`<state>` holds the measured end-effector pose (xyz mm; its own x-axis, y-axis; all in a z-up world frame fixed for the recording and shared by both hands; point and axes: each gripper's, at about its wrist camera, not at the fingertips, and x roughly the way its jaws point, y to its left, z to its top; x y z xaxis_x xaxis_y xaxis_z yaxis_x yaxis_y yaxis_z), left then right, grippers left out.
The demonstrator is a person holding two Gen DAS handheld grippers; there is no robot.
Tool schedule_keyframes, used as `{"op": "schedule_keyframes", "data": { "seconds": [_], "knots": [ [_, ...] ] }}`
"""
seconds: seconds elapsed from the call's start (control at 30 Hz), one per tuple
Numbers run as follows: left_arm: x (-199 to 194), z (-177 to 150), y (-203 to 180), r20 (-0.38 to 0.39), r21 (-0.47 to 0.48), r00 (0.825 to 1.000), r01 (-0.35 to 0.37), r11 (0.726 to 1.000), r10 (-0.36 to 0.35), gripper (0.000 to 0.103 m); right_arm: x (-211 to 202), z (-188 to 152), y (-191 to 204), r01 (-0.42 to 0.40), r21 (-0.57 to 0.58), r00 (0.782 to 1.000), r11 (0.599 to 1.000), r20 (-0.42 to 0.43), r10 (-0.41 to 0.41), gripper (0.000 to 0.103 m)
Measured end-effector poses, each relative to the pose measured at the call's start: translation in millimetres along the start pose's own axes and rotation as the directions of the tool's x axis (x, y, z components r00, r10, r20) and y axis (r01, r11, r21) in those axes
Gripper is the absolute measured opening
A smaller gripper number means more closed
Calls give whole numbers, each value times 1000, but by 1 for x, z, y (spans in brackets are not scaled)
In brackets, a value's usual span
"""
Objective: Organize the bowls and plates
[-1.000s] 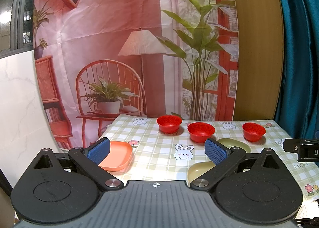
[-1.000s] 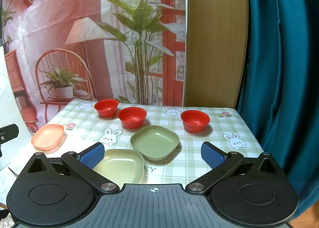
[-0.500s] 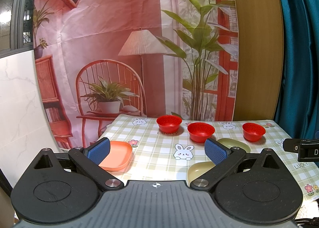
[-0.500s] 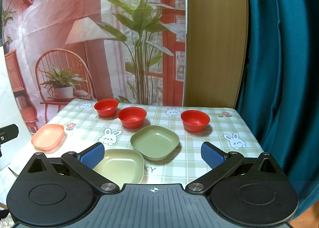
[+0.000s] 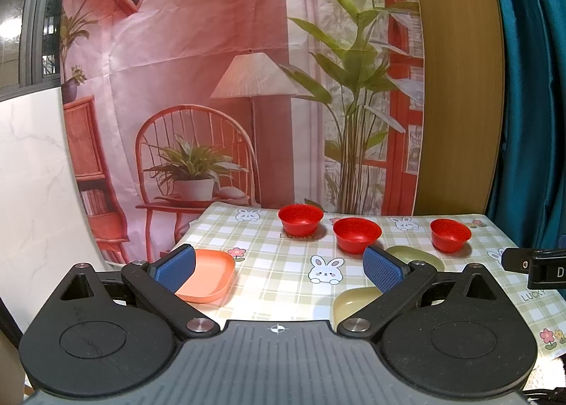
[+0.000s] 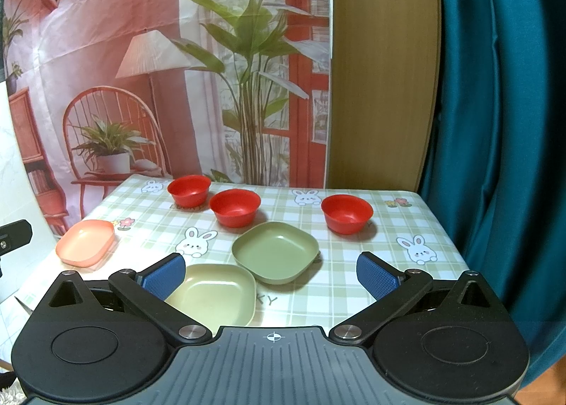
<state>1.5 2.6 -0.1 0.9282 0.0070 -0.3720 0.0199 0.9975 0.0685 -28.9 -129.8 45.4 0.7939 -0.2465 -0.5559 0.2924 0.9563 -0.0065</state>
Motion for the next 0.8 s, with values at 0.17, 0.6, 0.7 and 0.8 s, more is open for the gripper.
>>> {"op": "schedule_keyframes", "data": {
  "seconds": [0.17,0.6,0.7,0.8],
  "knots": [
    [1,0,1,-3,-2,1000,-1,1000,1,102,0,0,0,0,0,1000,1000,0,0,103],
    [19,20,18,24,8,998,-57,998,57,102,21,15,-2,-71,3,997,998,42,70,103],
    [34,38,34,51,1,995,-90,996,90,102,38,31,-5,-106,22,991,994,82,104,103],
    [52,55,51,72,-9,991,-113,994,113,102,57,45,4,-132,30,987,991,98,129,103]
  ]
}}
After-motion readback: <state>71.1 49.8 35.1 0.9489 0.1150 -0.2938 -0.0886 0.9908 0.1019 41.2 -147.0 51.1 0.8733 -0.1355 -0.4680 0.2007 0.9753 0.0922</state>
